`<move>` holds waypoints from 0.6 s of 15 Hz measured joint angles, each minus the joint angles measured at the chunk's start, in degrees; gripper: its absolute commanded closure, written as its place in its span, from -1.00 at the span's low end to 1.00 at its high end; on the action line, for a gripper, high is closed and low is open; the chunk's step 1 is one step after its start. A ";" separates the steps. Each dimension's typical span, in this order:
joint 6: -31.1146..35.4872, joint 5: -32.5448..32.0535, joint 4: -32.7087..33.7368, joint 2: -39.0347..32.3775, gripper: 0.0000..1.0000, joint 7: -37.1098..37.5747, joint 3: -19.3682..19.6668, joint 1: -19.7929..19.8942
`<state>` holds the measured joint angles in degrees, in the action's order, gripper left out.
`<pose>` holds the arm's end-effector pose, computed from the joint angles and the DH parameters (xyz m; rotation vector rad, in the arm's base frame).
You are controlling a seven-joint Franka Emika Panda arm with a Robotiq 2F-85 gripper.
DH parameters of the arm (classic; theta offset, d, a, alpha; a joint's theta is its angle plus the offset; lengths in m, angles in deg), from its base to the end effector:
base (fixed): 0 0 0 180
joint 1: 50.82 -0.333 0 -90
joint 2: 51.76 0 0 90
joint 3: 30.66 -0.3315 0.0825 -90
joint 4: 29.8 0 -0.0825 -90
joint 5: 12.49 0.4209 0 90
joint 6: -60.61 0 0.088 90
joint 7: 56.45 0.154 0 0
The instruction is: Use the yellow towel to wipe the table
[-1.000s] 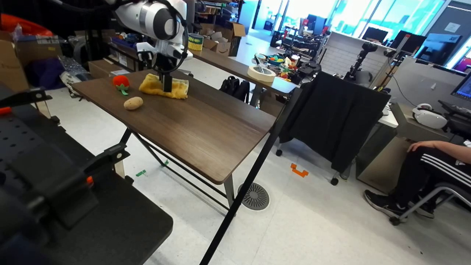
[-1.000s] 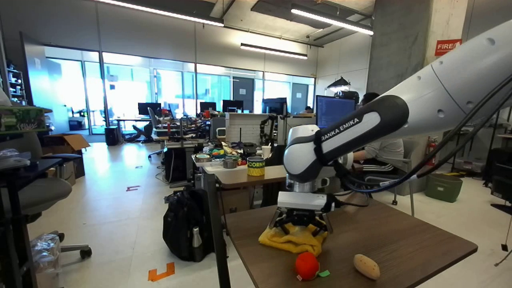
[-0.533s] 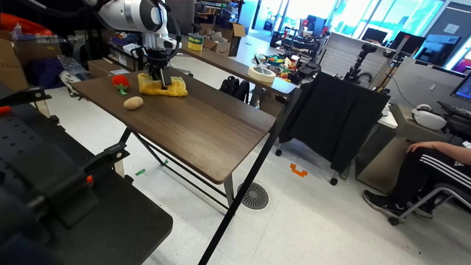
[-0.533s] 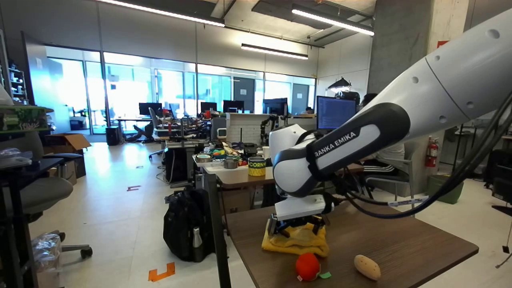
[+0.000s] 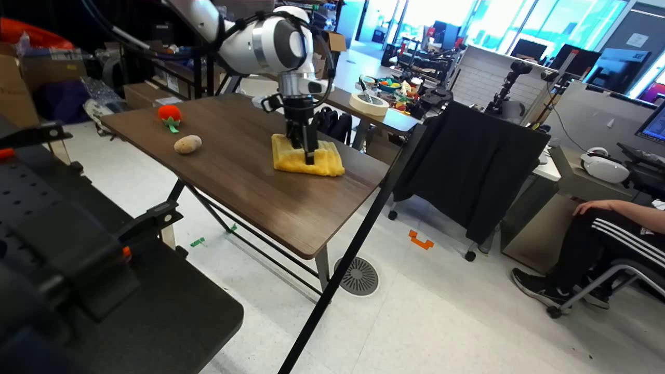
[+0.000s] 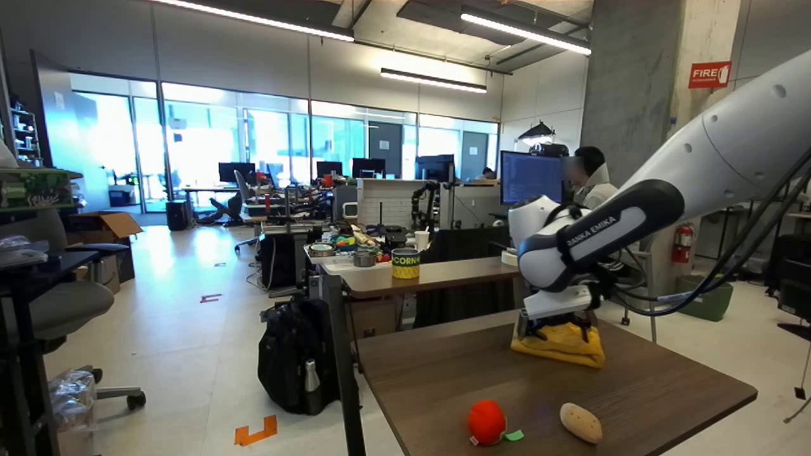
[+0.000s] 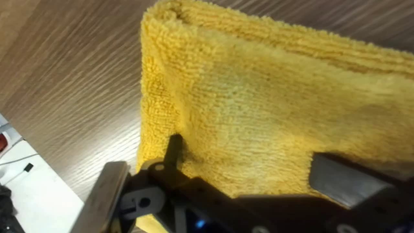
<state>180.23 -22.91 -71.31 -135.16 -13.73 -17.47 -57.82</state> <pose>0.8125 -0.0237 -0.0284 2.6424 -0.7637 0.0902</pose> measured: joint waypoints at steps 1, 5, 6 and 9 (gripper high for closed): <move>0.40 0.36 -0.09 0.02 -1.00 -0.05 -0.06 1.99; 1.30 2.96 -0.54 0.42 -1.00 -2.85 -2.51 6.82; 1.31 3.30 -0.98 0.74 -1.00 -4.42 -3.47 7.15; 2.25 3.91 -3.48 2.31 -1.00 -9.76 -7.22 6.86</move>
<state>182.48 -19.00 -74.79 -132.85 -23.48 -24.68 -50.96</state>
